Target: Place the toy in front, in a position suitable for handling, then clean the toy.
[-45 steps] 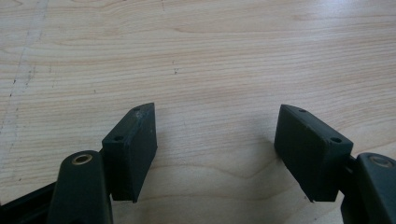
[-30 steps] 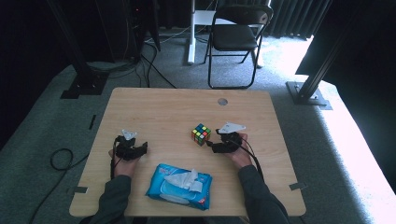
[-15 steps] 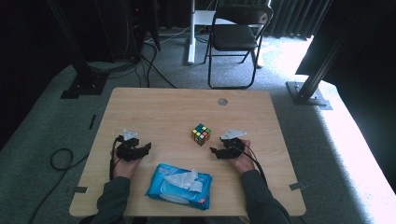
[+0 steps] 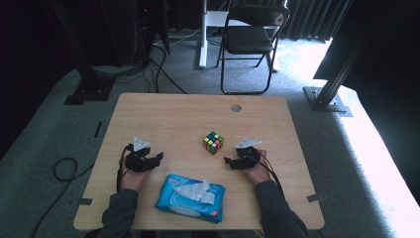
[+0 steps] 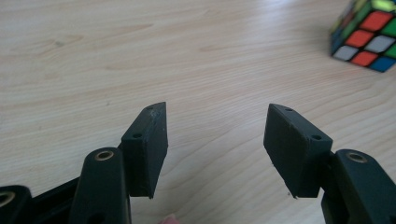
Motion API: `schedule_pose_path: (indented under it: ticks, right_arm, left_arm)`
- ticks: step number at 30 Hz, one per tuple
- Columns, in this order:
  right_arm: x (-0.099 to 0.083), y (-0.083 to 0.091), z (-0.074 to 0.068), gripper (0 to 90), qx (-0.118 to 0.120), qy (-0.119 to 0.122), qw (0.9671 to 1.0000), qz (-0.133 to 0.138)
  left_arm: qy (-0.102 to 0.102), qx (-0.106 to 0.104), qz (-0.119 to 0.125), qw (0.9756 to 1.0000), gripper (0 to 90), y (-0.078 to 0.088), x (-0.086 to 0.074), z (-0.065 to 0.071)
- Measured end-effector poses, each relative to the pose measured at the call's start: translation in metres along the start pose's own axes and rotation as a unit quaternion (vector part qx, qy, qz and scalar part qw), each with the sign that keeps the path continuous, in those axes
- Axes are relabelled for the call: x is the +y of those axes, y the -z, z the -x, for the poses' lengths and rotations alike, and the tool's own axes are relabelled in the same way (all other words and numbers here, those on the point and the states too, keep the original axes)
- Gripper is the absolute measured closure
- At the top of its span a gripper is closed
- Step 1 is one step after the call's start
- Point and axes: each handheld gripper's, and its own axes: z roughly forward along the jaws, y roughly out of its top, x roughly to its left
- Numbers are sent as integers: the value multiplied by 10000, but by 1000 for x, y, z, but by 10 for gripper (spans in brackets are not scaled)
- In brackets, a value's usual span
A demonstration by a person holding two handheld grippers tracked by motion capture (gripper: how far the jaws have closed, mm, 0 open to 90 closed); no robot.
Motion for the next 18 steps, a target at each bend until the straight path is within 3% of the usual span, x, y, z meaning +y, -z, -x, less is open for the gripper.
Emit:
schedule_pose_path:
  ticks: [9,18]
  right_arm:
    - [0,0,1,271,0,-9,10000,-63]
    - [-1,0,4,268,66,-78,9999,-85]
  left_arm:
    - [-405,-421,282,9979,393,19,6,21]
    - [-561,-723,305,9953,400,29,6,34]
